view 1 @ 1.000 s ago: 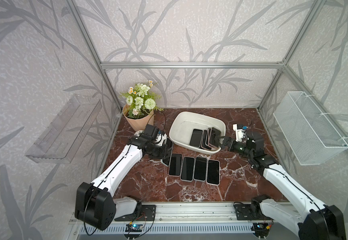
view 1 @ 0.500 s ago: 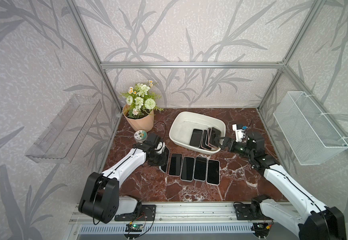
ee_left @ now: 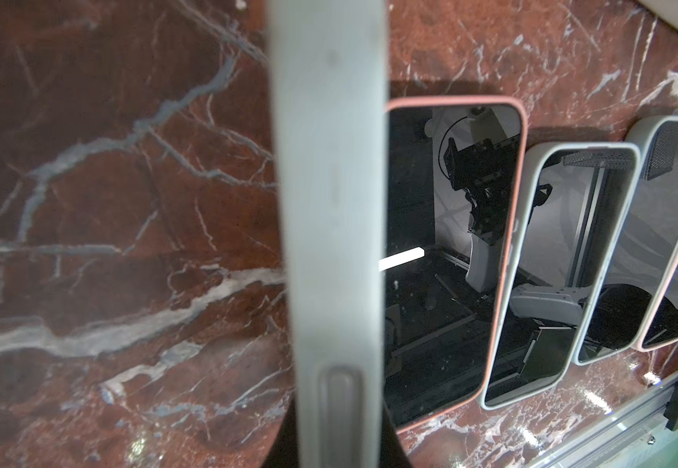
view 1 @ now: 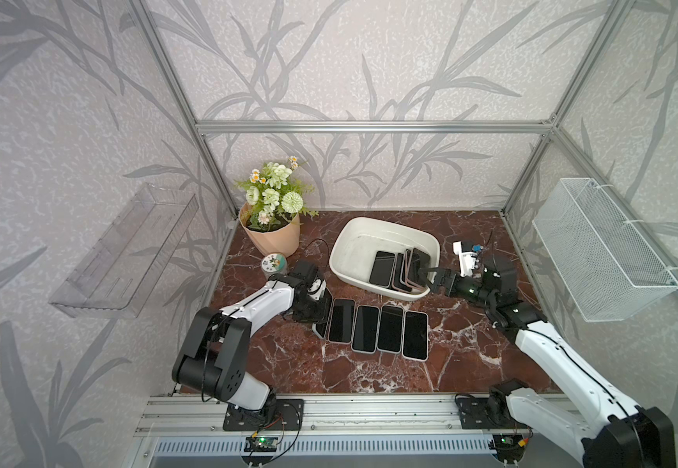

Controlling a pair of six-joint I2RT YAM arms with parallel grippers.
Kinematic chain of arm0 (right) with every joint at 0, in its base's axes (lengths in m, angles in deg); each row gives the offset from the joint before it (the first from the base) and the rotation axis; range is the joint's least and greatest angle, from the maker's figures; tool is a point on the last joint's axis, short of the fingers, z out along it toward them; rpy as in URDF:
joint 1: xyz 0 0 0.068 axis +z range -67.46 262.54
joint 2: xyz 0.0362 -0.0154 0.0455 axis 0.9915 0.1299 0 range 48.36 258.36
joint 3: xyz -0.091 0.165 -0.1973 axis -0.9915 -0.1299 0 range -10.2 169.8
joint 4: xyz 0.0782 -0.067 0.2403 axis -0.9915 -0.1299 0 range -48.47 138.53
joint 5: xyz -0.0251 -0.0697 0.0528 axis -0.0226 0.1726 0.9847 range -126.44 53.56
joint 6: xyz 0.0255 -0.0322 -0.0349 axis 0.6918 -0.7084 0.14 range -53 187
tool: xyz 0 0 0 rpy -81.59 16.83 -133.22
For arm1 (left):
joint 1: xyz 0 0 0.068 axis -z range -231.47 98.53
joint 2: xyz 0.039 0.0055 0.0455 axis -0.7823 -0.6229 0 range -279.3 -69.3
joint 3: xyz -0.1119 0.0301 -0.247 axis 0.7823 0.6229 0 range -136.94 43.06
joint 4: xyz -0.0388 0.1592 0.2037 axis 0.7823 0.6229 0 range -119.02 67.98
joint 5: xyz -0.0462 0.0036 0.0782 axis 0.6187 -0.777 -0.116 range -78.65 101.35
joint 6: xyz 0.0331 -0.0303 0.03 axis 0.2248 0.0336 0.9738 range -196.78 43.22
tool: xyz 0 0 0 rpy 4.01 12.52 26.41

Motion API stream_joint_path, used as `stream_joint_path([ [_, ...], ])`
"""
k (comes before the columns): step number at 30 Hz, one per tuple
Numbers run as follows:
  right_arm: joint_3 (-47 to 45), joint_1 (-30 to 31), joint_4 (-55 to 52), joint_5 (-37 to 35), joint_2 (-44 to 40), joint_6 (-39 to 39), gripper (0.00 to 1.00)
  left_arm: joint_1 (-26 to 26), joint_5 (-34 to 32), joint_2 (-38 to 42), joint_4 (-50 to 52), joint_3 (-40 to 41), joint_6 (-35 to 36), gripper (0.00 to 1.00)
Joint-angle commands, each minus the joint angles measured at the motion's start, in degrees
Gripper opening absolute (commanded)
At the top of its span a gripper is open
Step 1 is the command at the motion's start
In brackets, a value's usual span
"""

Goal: Take the phone out of the storage box
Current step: Place the phone at the center of the board.

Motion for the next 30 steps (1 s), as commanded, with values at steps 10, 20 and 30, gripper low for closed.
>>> stream_joint_path([
  [10, 0.18, 0.36, 0.23, -1.05, -1.57, -0.76, 0.99, -0.14, 1.09, -5.64, 2.70, -1.91, 1.04, 0.09],
  [20, 1.04, 0.35, -1.83, -1.52, -0.51, -0.10, 0.99, -0.22, -4.64, -5.49, 6.93, -4.41, 2.72, 0.38],
  [30, 1.51, 0.51, -1.53, -1.25, 0.75, 1.52, 0.99, -1.39, -4.68, -8.18, 7.40, -7.42, 4.67, 0.56],
])
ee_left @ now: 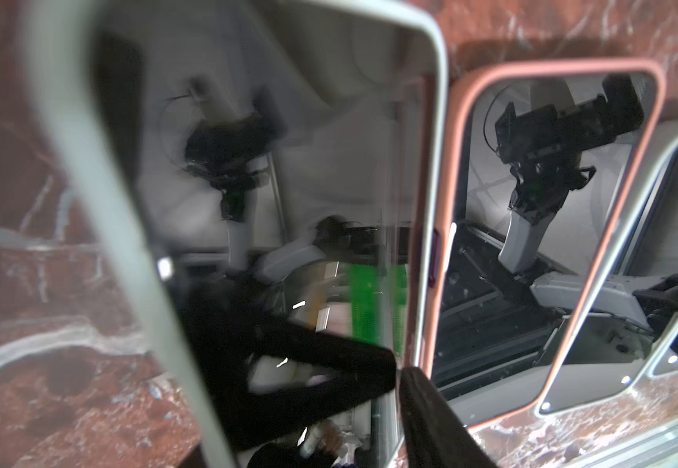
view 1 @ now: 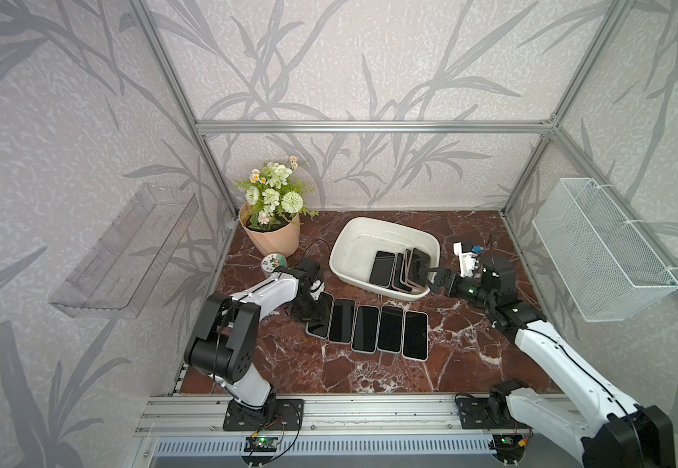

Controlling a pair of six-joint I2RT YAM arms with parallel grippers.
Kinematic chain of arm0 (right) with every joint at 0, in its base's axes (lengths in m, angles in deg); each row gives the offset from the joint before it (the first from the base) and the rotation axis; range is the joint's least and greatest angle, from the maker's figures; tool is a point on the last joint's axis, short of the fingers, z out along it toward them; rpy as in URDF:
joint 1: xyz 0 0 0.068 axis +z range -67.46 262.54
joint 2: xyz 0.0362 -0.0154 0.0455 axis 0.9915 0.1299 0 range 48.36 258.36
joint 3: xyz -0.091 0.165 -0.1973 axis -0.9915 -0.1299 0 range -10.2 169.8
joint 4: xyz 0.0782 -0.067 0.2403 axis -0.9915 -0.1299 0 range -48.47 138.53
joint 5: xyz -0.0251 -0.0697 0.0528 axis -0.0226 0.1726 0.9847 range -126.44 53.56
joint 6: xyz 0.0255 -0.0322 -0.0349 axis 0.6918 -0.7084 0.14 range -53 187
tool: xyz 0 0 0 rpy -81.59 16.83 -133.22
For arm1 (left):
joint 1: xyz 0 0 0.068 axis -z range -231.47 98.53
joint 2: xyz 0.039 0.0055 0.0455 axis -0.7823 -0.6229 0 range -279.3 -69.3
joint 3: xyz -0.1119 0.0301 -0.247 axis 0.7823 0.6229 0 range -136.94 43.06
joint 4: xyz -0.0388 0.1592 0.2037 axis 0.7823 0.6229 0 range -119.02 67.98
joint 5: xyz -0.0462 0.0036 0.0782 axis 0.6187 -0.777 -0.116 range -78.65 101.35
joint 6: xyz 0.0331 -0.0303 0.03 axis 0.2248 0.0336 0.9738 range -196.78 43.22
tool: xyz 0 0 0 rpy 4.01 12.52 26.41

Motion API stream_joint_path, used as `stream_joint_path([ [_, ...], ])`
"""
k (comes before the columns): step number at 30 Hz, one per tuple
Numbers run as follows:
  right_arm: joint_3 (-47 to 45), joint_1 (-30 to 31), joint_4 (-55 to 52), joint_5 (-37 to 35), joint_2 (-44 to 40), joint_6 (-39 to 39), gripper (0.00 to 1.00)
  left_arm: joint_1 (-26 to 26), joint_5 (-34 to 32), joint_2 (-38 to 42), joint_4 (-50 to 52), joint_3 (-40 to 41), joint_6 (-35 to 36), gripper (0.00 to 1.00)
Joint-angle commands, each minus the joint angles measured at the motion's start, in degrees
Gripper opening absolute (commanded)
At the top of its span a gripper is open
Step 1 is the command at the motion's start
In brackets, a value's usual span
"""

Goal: Take the phone out of the storage box
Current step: Place the phone at the center of the board, then pick up the phone from the storage box.

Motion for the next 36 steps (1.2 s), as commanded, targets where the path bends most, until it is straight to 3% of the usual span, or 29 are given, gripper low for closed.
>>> stream_joint_path([
  [1, 1.58, 0.36, -0.65, -0.17, 0.49, 0.56, 0.99, -0.51, -0.10, -2.26, 1.01, -2.78, 1.76, 0.57],
  [7, 2.14, 1.97, -1.78, -2.04, 0.52, 0.29, 0.99, -0.60, -0.03, -5.90, 2.13, -5.78, 2.92, 0.61],
  [13, 2.51, 2.70, -2.74, -5.50, 0.07, 0.00, 0.99, -1.98, -2.40, -4.97, 3.68, -5.90, 2.82, 0.71],
  [17, 3.93, 2.70, -1.67, -4.15, 0.50, -0.27, 0.99, -2.61, -2.68, -4.21, 4.71, -6.15, 3.05, 0.74],
  [20, 3.39, 2.26, 1.70, -4.68, 0.58, 3.70, 0.99, -3.06, -3.10, -1.96, 5.00, -6.73, 2.52, 0.76],
  [27, -3.26, -1.07, 18.86, 3.42, 2.41, 16.91, 0.99, -3.21, -2.02, 10.26, 0.56, -7.06, 0.97, 0.81],
  [29, -3.34, -1.23, 20.28, 5.40, 4.30, 17.52, 0.99, -3.21, -0.37, 13.67, -1.81, -6.87, 0.30, 0.84],
  [32, -0.49, -1.21, 14.32, 7.25, 7.05, 15.09, 0.99, -3.10, 3.25, 17.78, -7.42, -5.89, -1.96, 0.88],
  [36, 5.46, -1.08, -3.06, 1.00, 8.55, 5.35, 0.99, -2.40, 7.72, 18.68, -15.48, -6.06, -7.79, 0.89],
])
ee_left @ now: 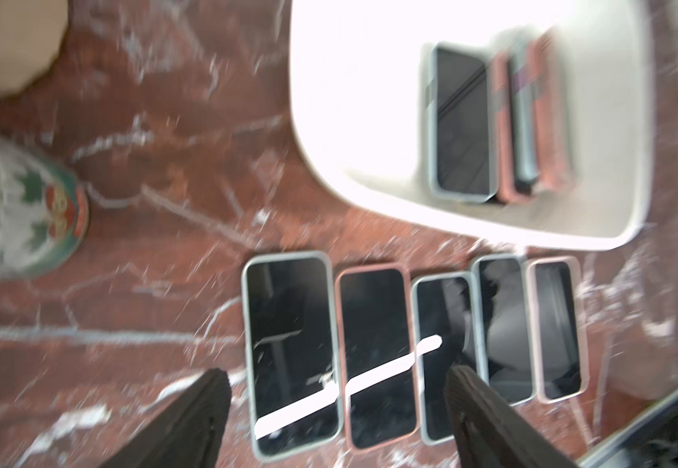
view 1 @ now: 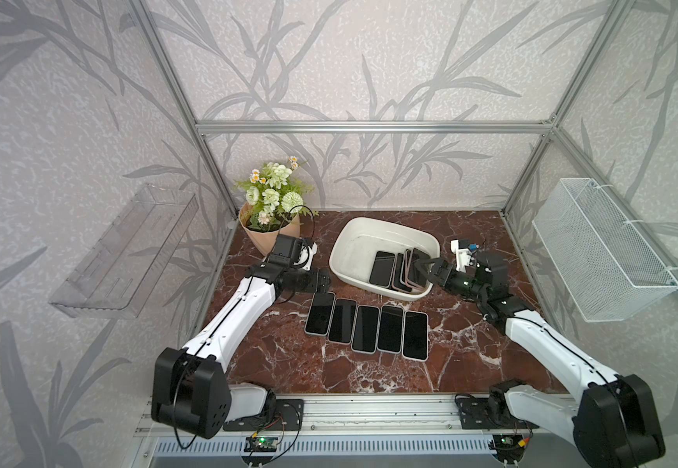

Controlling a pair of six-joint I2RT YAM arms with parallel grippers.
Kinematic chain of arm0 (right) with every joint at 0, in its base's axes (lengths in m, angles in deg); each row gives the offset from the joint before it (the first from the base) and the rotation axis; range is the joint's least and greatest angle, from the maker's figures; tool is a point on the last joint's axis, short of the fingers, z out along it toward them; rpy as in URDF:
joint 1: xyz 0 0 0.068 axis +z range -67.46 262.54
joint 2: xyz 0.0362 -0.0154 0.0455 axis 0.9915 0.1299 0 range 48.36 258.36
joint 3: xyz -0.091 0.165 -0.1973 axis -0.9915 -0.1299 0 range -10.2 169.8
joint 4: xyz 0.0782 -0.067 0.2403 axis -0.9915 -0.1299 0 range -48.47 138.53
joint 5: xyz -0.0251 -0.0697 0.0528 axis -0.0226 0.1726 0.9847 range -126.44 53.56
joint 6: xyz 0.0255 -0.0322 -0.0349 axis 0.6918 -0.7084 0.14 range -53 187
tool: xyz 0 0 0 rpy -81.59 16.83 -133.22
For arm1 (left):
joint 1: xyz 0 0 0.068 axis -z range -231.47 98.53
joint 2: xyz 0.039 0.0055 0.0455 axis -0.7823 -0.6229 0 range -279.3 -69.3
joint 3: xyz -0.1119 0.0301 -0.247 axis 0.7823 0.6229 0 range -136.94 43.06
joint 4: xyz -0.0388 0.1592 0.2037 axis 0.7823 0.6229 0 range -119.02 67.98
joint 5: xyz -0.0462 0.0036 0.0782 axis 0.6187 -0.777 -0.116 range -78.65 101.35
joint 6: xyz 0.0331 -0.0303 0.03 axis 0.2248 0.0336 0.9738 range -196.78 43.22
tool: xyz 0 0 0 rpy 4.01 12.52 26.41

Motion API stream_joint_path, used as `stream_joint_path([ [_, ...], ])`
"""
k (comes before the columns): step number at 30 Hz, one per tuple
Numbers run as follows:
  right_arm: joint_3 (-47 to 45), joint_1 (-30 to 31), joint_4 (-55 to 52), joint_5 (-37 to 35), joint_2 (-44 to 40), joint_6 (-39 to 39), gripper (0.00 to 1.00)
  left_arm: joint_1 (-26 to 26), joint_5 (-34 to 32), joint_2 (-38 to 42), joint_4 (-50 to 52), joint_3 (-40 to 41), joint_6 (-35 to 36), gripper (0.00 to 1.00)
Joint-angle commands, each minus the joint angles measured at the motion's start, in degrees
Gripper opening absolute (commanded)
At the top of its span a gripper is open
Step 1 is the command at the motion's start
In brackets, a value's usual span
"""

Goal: Take the phone out of the storage box
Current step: Pick up the phone from the storage box.

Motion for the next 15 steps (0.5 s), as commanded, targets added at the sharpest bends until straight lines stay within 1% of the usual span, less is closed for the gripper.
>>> stream_joint_path([
  [1, 5.78, 0.05, -13.50, -4.24, 0.40, -8.16, 0.99, 0.93, 5.15, -1.19, -7.72, -1.39, -5.64, 0.89],
  [4, 8.70, 0.11, -21.15, -8.03, 0.95, -12.14, 0.99, 4.12, 7.19, -5.97, -9.29, -5.72, -7.87, 0.89],
  [8, 8.27, 0.06, -21.95, -9.59, -0.63, -12.14, 0.99, 8.71, 12.59, -16.17, -9.42, -14.88, -10.69, 0.88],
  [11, 7.63, 0.03, -22.15, -10.60, -2.00, -11.85, 0.99, 11.13, 17.03, -24.65, -11.06, -21.91, -14.01, 0.84],
  [13, 7.85, 0.02, -23.81, -11.58, -2.67, -12.48, 0.99, 12.69, 19.44, -29.97, -12.93, -26.13, -16.12, 0.83],
  [15, 8.54, -0.23, -26.17, -13.13, -3.08, -13.25, 0.99, 14.31, 20.91, -34.38, -13.00, -30.49, -16.68, 0.82],
])
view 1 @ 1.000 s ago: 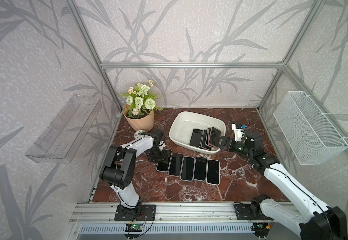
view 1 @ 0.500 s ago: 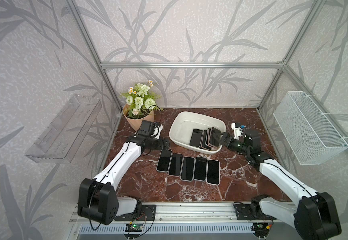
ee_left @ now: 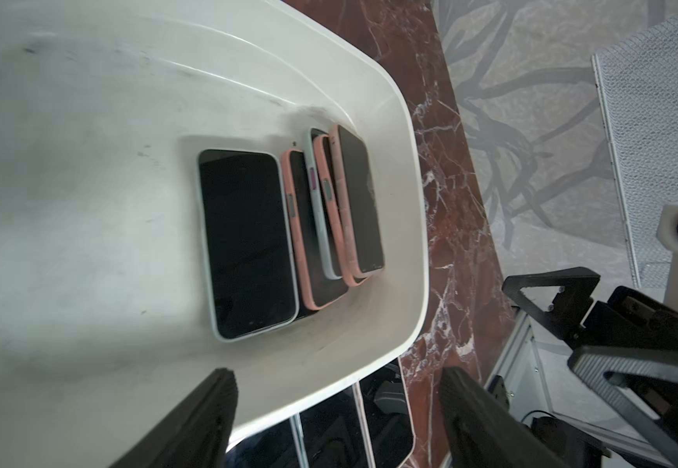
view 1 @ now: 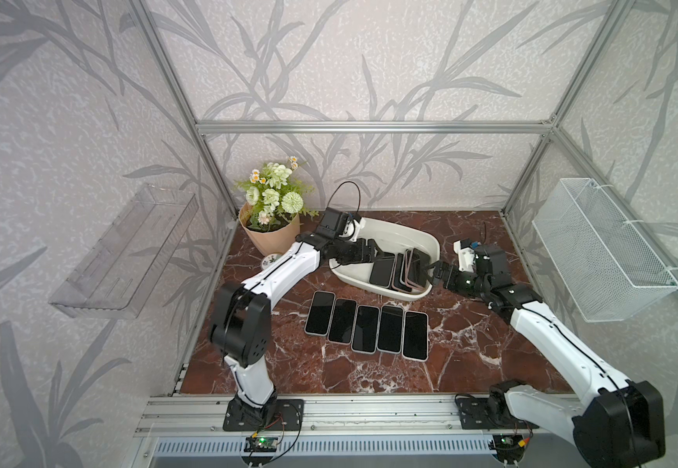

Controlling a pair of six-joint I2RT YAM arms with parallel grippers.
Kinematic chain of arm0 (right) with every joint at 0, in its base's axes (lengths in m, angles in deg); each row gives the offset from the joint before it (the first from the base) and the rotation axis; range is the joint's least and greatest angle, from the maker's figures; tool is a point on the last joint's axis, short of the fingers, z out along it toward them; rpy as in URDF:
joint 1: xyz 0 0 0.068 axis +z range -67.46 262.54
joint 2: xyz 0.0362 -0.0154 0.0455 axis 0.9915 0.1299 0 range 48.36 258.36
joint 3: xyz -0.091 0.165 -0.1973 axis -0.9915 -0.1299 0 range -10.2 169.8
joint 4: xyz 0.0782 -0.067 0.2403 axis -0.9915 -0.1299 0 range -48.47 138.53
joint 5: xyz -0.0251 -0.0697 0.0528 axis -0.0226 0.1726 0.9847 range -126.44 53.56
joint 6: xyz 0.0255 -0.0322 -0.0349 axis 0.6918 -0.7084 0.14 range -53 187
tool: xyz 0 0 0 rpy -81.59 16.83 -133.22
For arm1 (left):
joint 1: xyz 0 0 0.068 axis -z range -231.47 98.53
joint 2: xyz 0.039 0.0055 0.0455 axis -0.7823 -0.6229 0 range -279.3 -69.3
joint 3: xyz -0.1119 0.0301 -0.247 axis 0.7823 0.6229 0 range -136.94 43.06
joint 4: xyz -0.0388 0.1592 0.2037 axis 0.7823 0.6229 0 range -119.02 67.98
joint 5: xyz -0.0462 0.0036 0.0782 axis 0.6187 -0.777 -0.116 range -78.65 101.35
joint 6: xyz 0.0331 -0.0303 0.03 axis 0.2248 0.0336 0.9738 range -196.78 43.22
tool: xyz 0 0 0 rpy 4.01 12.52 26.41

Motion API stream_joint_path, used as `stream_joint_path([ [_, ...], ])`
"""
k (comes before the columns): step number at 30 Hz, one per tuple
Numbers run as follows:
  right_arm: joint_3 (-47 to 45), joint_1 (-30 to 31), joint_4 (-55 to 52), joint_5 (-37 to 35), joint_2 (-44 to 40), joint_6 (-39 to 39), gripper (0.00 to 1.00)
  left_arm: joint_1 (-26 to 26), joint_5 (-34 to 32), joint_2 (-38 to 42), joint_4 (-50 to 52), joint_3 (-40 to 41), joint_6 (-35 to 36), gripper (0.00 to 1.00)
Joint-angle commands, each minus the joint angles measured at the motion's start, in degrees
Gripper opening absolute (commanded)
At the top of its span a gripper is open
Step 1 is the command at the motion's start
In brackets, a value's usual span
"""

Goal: Take the phone out of the storage box
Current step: Pick up the phone from the storage box.

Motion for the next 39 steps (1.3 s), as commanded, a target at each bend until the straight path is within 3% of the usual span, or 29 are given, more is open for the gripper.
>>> stream_joint_path([
  [1, 1.37, -0.64, -5.94, -3.85, -1.73, -2.09, 0.99, 2.28, 5.52, -6.19, -0.92, -6.75, -2.87, 0.81],
  [8, 1.54, -7.53, -7.67, 2.67, -1.03, 1.06, 0.99, 5.94, 6.48, -18.05, 2.69, -14.69, -0.78, 0.74],
  [13, 0.81, -8.75, -5.91, 4.26, -1.12, 2.11, 0.99, 7.94, 6.61, -22.48, 2.50, -16.87, -0.40, 0.68],
  [25, -1.75, -8.77, -3.19, 4.46, -1.99, 2.94, 0.99, 9.48, 6.32, -26.00, 2.18, -20.25, -1.51, 0.61],
  [39, -3.03, -8.79, -1.92, 4.55, -3.05, 3.09, 0.99, 10.35, 5.33, -26.54, 3.85, -21.36, -1.66, 0.59],
])
